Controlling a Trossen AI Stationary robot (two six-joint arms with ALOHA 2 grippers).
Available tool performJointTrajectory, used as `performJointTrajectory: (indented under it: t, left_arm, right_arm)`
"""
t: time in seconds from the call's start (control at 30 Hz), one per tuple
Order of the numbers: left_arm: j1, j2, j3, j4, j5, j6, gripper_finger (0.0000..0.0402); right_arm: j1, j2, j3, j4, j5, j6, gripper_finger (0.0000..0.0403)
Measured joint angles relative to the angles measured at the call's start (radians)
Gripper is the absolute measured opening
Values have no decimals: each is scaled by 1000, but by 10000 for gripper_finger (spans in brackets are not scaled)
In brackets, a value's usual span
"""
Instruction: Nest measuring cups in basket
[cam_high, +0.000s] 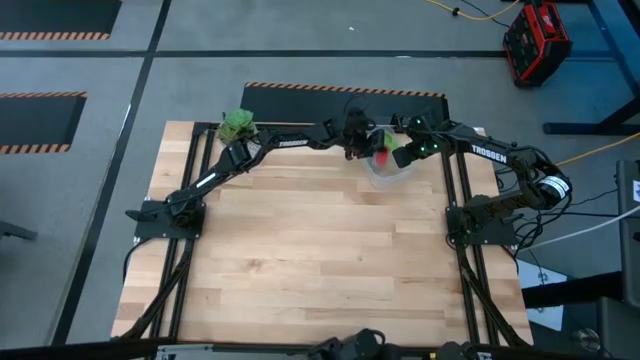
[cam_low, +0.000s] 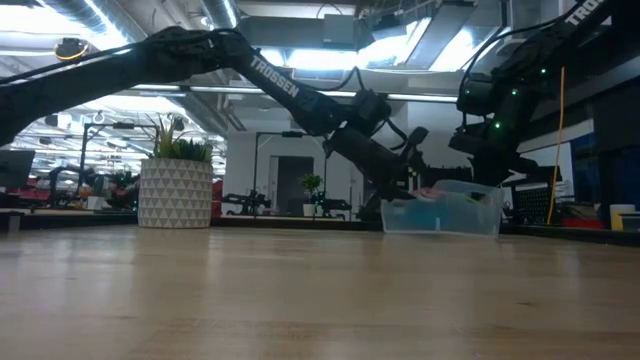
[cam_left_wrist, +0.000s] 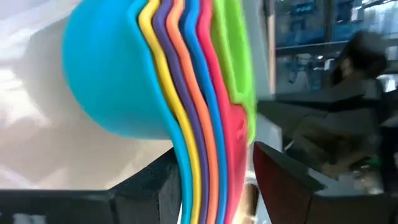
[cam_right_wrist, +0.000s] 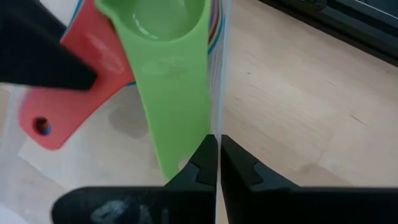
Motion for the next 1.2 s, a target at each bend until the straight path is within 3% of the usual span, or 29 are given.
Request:
performJointTrajectory:
  t: [0.43,1.2]
  left_arm:
    - [30,0,2,-46,40,56,176]
    - [10,0,4,-12,12,81,176]
  right_arm:
    - [1,-4,-1,3,10,2,6]
    - [-3,-4,-1,23,47,4,4]
